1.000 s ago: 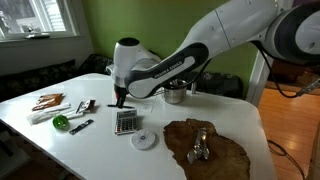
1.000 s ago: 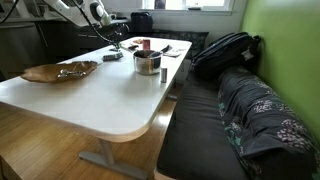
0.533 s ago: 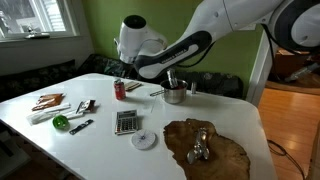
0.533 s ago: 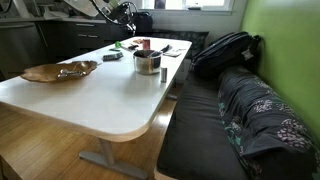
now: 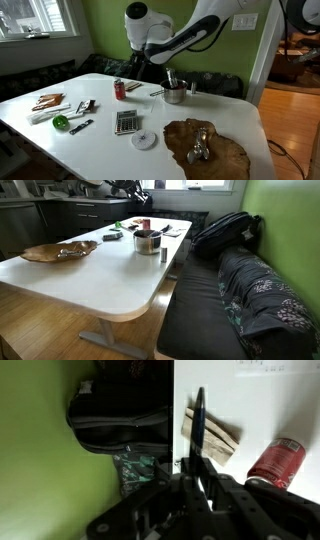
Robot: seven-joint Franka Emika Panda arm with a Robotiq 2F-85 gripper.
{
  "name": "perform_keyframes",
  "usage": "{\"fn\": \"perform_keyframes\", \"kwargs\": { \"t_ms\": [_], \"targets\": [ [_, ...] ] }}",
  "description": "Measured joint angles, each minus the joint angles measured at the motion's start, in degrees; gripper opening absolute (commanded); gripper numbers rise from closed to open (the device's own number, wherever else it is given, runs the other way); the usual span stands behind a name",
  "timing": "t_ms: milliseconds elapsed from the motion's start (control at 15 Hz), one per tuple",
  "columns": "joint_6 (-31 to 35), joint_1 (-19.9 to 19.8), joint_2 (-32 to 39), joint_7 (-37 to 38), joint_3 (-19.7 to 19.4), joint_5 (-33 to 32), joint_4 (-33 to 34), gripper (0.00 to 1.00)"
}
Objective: Remove the pen from the calculator and place it inside the pot
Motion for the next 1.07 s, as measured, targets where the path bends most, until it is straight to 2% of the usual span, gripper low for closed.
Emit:
{"fn": "perform_keyframes", "kwargs": {
  "t_ms": [200, 267, 467, 800, 1067],
  "targets": [
    [0.0, 0.0, 0.3, 0.0, 0.2, 0.0, 0.0, 0.13],
    [0.0, 0.0, 0.3, 0.0, 0.2, 0.0, 0.0, 0.03],
    [-0.3, 0.0, 0.3, 0.0, 0.0, 0.0, 0.1, 0.03],
    [-5.5, -0.9, 0.2, 0.0, -1.1, 0.0, -0.6, 0.03],
    [-10.0, -2.2, -1.1, -0.2, -1.1, 0.4, -4.3, 0.03]
  ]
}}
